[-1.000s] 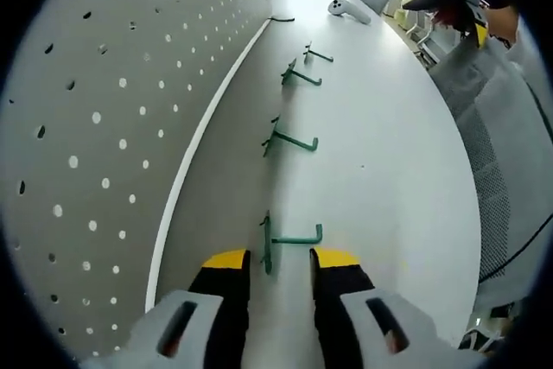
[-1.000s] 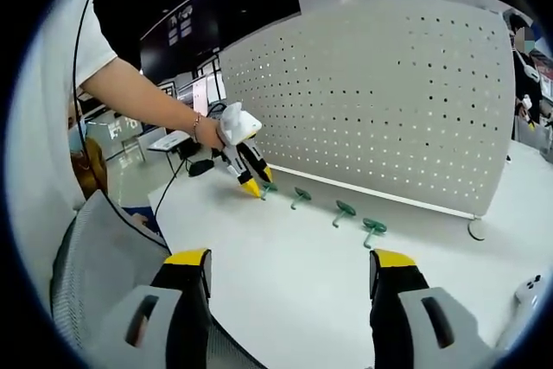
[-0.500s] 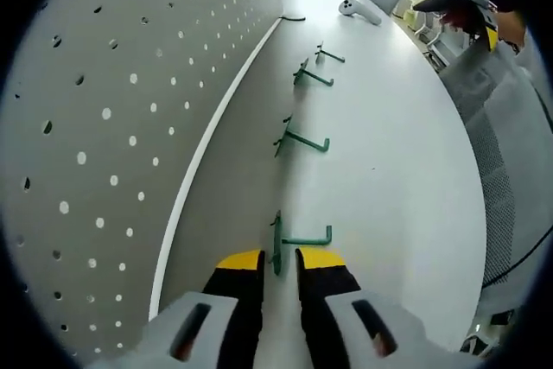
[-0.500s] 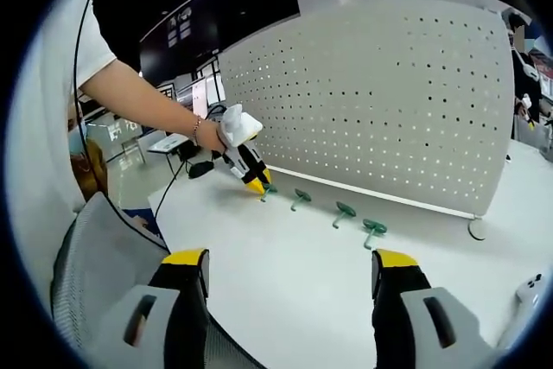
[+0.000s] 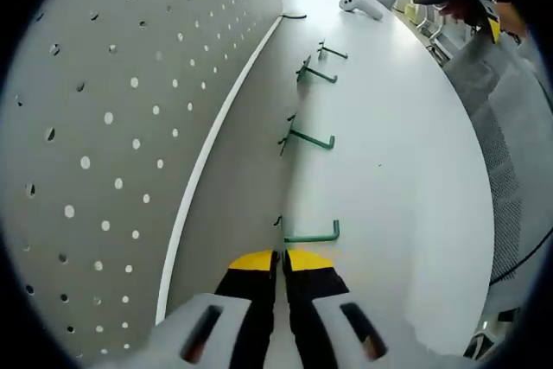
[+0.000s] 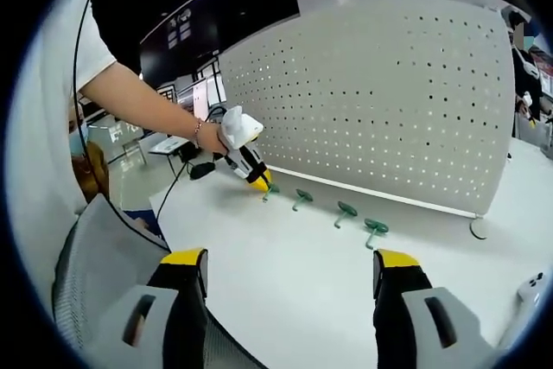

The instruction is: Insert the hook assembly into the mounting plate slot until the hook locks in place.

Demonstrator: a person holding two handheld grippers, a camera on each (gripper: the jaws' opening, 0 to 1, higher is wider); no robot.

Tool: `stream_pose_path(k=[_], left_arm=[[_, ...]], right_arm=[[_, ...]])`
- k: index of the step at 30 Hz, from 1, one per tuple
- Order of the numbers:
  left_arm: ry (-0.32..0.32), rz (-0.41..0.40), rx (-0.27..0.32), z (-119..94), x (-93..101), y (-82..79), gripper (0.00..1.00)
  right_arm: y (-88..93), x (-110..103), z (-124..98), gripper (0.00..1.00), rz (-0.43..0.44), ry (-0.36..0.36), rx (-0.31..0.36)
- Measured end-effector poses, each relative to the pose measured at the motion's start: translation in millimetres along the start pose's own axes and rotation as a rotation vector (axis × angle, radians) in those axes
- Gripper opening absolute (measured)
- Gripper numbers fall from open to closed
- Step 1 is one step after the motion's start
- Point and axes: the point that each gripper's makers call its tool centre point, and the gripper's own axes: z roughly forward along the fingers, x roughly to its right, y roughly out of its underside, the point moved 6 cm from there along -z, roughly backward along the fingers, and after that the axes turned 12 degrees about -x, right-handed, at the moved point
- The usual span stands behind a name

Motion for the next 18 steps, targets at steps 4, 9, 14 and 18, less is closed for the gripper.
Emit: stream_pose_path(k=[4, 9, 14, 18], left_arm=[[-0.001, 0.005, 0.0, 0.0, 0.1, 0.1, 0.04], [-0.017, -0.007, 0.01, 0.3, -1.0, 0.9, 0.04], [-0.043, -0.014, 0.032, -0.8, -1.4, 4.8, 0.03], [-0.054, -0.015, 0.043, -2.3, -0.4, 9.9, 0.03]], right_arm=[[0.2, 0.4, 0.2, 0.76, 0.0, 0.0, -0.001], [0.0, 0.4, 0.2, 0.76, 0.002, -0.001, 0.001], [0.0, 0.7, 0.0, 0.76, 0.002, 0.0, -0.001], [-0.8, 1.6, -0.4, 0.76, 0.005, 0.005, 0.004]])
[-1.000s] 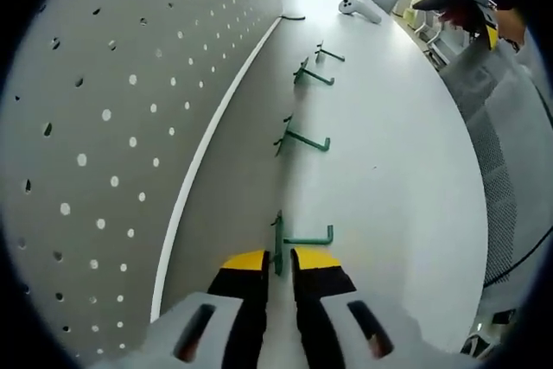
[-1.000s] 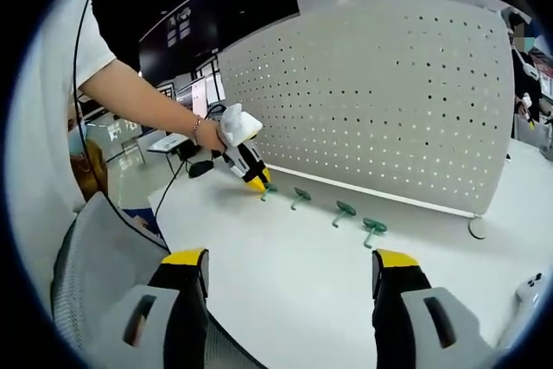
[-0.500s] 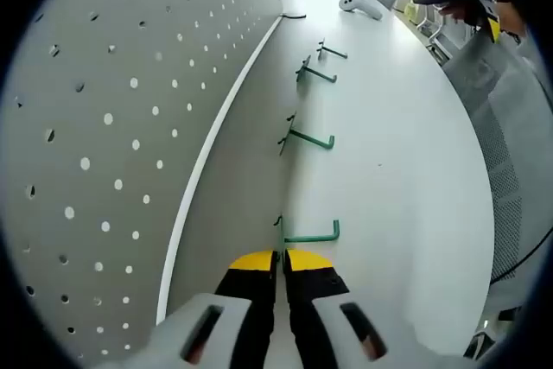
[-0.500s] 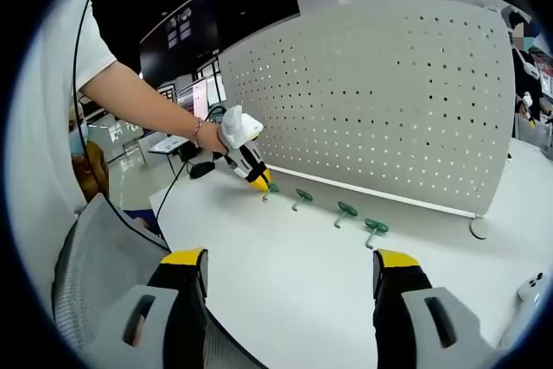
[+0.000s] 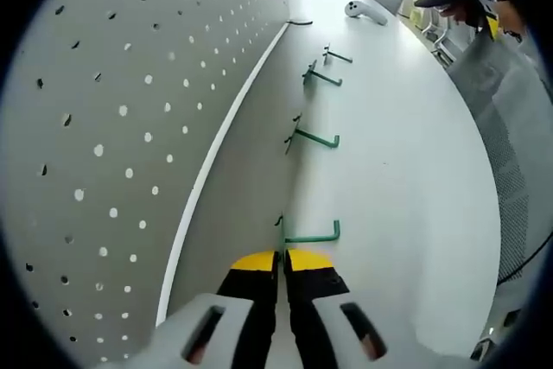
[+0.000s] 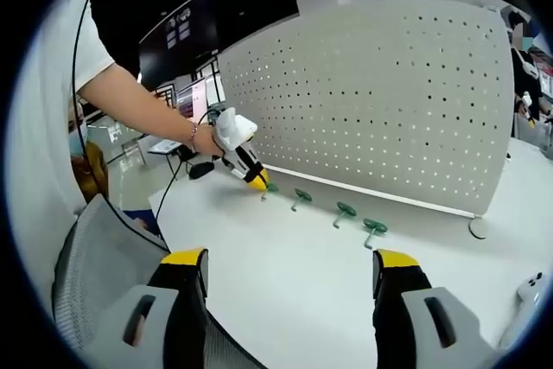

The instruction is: Insert the hook assembly into the mounting plate slot until the hook locks in place.

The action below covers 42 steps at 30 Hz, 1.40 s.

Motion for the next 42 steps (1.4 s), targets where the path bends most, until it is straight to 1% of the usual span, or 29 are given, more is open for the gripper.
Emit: stream_pose_path(k=[1, 2, 4, 6, 8, 10, 13, 15, 23, 25, 27, 32, 33, 35, 36, 38, 40, 42], left_arm=[[0.003, -0.012, 0.009, -1, 0.1, 0.1, 0.03], [0.004, -0.022, 0.032, -3, 0.9, -1.2, 0.03], [0.0, -0.023, 0.042, -4, 1.0, -1.4, 0.03], [-0.003, -0.052, 0.074, -7, 0.4, -3.6, 0.03], [-0.014, -0.057, 0.084, -10, 0.3, -5.2, 0.03], [0.0, -0.085, 0.097, -12, 1.9, -6.6, 0.03], [-0.011, -0.085, 0.105, -15, 2.5, -8.8, 0.03], [-0.012, -0.094, 0.125, -17, 2.8, -11.3, 0.03], [-0.016, -0.111, 0.157, -23, 3.5, -17.8, 0.02], [-0.014, -0.124, 0.175, -26, 5.1, -20.3, 0.02], [-0.023, -0.115, 0.183, -29, 6.8, -22.2, 0.02], [-0.027, -0.129, 0.215, -37, 7.8, -26.4, 0.02], [-0.031, -0.132, 0.23, -39, 8.2, -27.5, 0.02], [-0.043, -0.129, 0.232, -41, 8.7, -27.7, 0.02], [-0.052, -0.134, 0.242, -43, 8.1, -28.0, 0.02], [-0.048, -0.165, 0.262, -45, 7.3, -28.3, 0.02], [-0.058, -0.167, 0.27, -48, 8.0, -28.0, 0.02], [-0.071, -0.167, 0.306, -53, 9.0, -31.1, 0.03]], right_arm=[[0.0, 0, 0, 0.76, 0.0, 0.001, 0.0], [0.0, 0, 0, 0.76, 0.003, 0.001, 0.0], [-0.2, 0, 0, 0.76, 0.003, 0.002, 0.002], [0.0, 1, -1, 0.76, 0.007, 0.002, 0.004], [-0.4, 2, -1, 0.76, 0.01, 0.002, 0.008], [-0.5, 2, -2, 0.76, 0.014, 0.003, 0.011], [-0.9, 3, -2, 0.76, 0.015, 0.003, 0.014], [-1.1, 2, -2, 0.76, 0.013, 0.005, 0.015], [-2.7, 2, -2, 0.76, 0.014, 0.005, 0.022], [-2.8, 2, -2, 0.76, 0.014, 0.005, 0.023], [-2.8, 2, -3, 0.76, 0.014, 0.005, 0.024], [-3.6, 2, -3, 0.76, 0.013, 0.006, 0.027], [-3.8, 2, -3, 0.76, 0.012, 0.006, 0.028], [-4.6, 3, -4, 0.76, 0.015, 0.007, 0.031], [-4.9, 3, -4, 0.76, 0.018, 0.008, 0.035], [-5.7, 4, -5, 0.76, 0.022, 0.005, 0.041], [-6.3, 3, -6, 0.76, 0.026, 0.003, 0.045], [-6.0, 3, -6, 0.75, 0.023, 0.004, 0.042]])
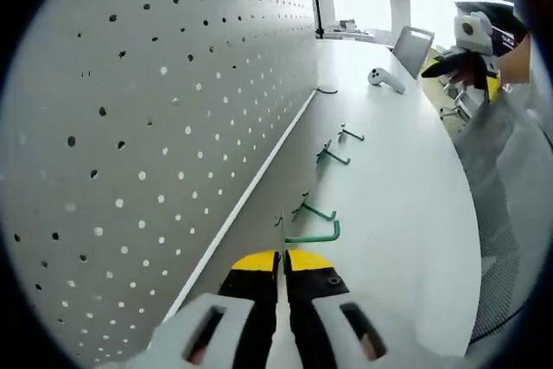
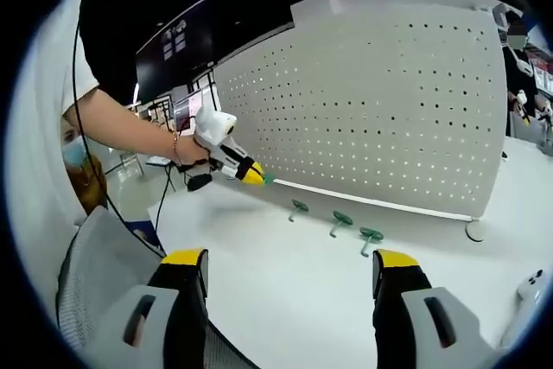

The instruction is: Insert the hook assembly into the mounting plate slot until the hook locks in place.

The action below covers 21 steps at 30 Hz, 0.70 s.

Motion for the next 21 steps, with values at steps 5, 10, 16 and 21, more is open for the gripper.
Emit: stream_pose_path(k=[5, 10, 16, 21], left_arm=[[-0.017, -0.014, 0.025, -7, 1.5, -3.1, 0.03], [-0.032, -0.013, 0.059, -16, 5.2, -10.9, 0.03], [-0.048, -0.036, 0.117, -25, 10.5, -21.6, 0.03], [-0.062, -0.039, 0.166, -34, 16.9, -30.5, 0.03]], right_arm=[[-1.0, -1, -1, 0.75, -0.002, -0.005, 0.003], [-5.3, -1, -2, 0.75, -0.002, -0.002, 0.011], [-6.8, -3, -2, 0.75, -0.01, -0.006, 0.013], [-7.6, -3, -2, 0.75, -0.013, -0.006, 0.015]])
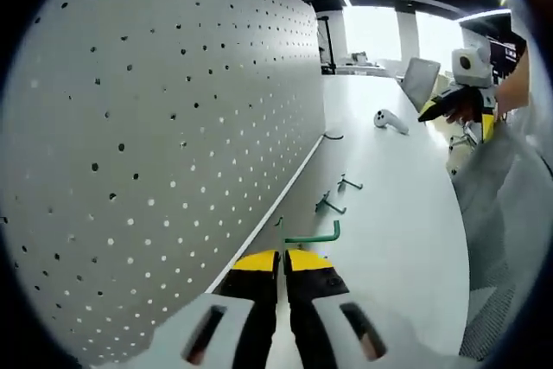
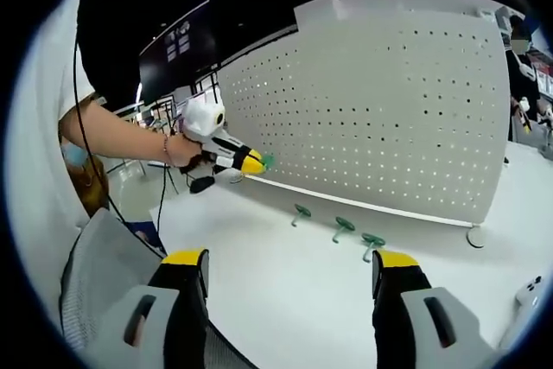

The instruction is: Insert the hook assembly into the mounting plate slot until the hook locks in place.

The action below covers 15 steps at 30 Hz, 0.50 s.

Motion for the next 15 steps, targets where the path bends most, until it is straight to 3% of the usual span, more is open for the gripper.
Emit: stream_pose_path(k=[15], left_arm=[[-0.029, -0.041, 0.104, -22, 22.1, -13.7, 0.03]], right_arm=[[-4.2, -4, -1, 0.75, -0.003, -0.004, 0.015]])
